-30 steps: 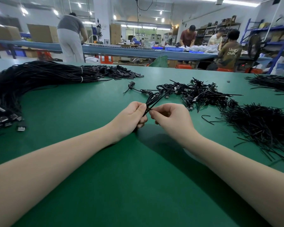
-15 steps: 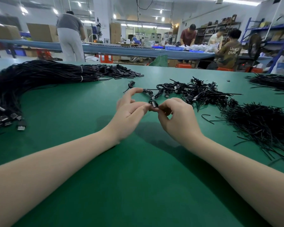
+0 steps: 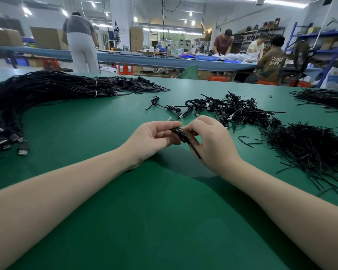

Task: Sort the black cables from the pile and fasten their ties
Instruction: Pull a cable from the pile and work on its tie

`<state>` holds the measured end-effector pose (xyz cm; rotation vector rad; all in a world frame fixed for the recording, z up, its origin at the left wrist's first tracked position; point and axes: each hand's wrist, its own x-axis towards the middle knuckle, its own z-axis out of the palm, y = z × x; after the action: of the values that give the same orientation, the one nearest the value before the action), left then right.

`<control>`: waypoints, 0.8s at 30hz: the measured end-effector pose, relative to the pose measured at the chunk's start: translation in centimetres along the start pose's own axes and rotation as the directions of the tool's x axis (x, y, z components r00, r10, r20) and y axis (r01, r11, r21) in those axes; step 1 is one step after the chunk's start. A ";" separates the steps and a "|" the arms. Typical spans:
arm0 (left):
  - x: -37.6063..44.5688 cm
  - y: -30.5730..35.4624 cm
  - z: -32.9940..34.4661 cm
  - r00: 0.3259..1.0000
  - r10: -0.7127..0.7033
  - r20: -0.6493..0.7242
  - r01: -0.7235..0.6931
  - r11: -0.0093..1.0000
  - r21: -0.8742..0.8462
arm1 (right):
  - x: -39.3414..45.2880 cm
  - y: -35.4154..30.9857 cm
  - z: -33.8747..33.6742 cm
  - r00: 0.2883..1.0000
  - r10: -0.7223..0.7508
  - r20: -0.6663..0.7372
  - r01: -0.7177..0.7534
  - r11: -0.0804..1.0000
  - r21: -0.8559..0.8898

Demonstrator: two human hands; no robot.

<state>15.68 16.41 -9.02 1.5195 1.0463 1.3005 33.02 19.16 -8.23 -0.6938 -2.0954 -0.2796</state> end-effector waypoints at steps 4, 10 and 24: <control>-0.2 -0.2 -0.1 0.991 0.117 -0.060 -0.106 0.981 0.161 | -0.1 0.0 0.2 0.999 0.017 -0.047 -0.013 0.996 0.090; -0.1 -0.5 0.4 0.951 0.293 -0.102 -0.220 0.869 0.444 | -0.1 -0.1 0.5 0.996 0.049 -0.069 -0.040 0.991 0.124; 0.1 0.2 0.0 0.994 -0.094 -0.055 0.091 0.995 -0.051 | -0.2 -0.2 0.5 0.995 -0.089 -0.042 0.089 0.996 -0.007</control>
<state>15.71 16.44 -8.79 1.3888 1.1006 1.3024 32.64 19.19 -8.67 -0.5935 -2.0891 -0.3464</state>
